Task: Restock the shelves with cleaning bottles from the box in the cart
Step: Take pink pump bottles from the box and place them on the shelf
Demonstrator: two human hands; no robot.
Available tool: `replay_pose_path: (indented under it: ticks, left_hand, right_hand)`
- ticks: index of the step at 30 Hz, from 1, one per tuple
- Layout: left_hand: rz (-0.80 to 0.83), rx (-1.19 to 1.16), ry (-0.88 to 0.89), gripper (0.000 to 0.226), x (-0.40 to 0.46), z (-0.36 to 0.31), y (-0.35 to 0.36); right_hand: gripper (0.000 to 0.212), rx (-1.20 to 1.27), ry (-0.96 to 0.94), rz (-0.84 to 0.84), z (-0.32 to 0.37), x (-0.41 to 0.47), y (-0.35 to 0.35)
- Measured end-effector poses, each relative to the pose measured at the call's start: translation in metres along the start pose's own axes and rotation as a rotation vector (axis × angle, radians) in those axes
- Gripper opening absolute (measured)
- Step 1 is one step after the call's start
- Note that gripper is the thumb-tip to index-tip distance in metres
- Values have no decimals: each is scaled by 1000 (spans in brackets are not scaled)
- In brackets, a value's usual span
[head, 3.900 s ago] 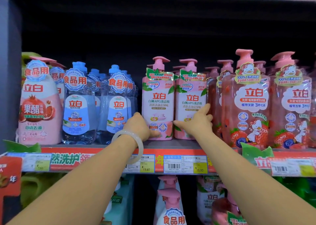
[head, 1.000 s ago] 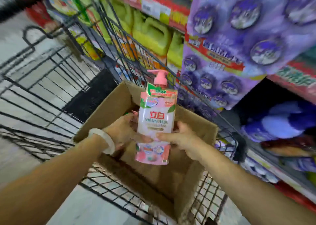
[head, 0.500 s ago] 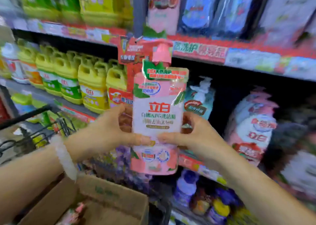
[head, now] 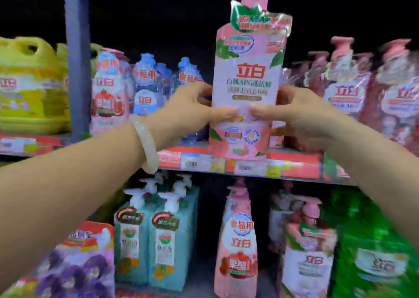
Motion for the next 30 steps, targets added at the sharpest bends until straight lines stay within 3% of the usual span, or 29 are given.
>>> replay_pose_path:
  ticks: [3, 10, 16, 22, 30]
  left_hand:
    - [-32, -88, 69, 33, 31, -5, 24]
    - [-2, -159, -4, 32, 65, 17, 69]
    - [61, -136, -41, 41, 74, 37, 100]
    - [144, -92, 76, 68, 80, 58, 106]
    - [113, 5, 55, 66, 82, 57, 113]
  right_hand:
    - [22, -11, -35, -62, 2, 25, -24]
    - [38, 22, 7, -147, -33, 55, -54]
    - [34, 45, -3, -230, -65, 52, -71]
    - [40, -258, -134, -379, -85, 37, -62]
    - [50, -458, -33, -460, -82, 35, -65]
Point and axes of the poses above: each hand's wrist, its own x-axis towards the middle knuckle, its own y-axis out of the palm, z = x × y, the point moved 3 cm from there along x, towards the middle knuckle, and after that the axes turned 13 degrees about x, right-handed, at the moved point
